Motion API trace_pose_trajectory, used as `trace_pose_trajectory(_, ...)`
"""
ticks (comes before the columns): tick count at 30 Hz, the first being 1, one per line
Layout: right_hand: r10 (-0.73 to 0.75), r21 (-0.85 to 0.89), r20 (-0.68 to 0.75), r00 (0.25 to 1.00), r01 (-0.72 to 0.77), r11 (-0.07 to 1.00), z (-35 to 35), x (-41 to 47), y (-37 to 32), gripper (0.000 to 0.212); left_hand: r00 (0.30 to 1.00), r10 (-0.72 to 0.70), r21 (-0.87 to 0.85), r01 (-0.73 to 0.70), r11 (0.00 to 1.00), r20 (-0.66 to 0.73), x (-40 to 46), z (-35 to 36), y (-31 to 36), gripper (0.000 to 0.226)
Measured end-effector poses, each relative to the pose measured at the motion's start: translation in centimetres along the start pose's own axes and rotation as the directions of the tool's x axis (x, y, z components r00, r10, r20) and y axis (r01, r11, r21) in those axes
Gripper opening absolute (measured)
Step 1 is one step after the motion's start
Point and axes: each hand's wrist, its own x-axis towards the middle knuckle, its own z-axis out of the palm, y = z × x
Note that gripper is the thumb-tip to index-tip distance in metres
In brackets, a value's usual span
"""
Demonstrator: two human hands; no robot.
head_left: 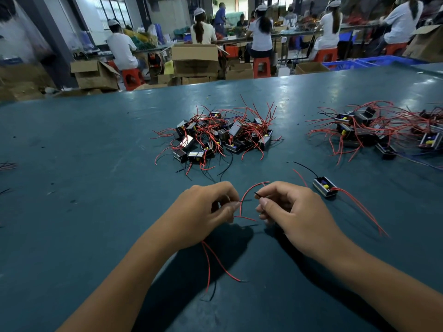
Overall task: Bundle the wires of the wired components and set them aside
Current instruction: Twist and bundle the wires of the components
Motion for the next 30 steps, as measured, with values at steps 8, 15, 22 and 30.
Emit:
trace_pose_trajectory(8,0.046,0.105,-0.036,0.998,-0.042,0.994,0.5,0.1,-0.4,0.016,0.999,0.011,-0.135,-0.016,0.991,-0.044,-0.1,0.6,0.8,0.01)
trace_pose_trajectory(15,0.066,0.167,-0.061,0.996,-0.055,0.984,0.8,0.0,-0.7,0.014,0.995,-0.06,-0.228,0.04,0.973,-0.083,-0.1,1.3,1.5,0.012)
trace_pose_trajectory(22,0.036,0.157,-0.089,0.995,-0.021,0.987,1.0,-0.1,-0.8,0.01,0.99,-0.075,-0.267,0.04,0.963,-0.122,-0.1,2.0,1.9,0.013)
trace_pose_trajectory(30,0.076,0.275,-0.085,0.993,-0.05,0.96,1.2,0.1,-1.1,0.006,0.989,-0.07,-0.277,0.031,0.96,-0.131,0.1,2.3,2.4,0.014)
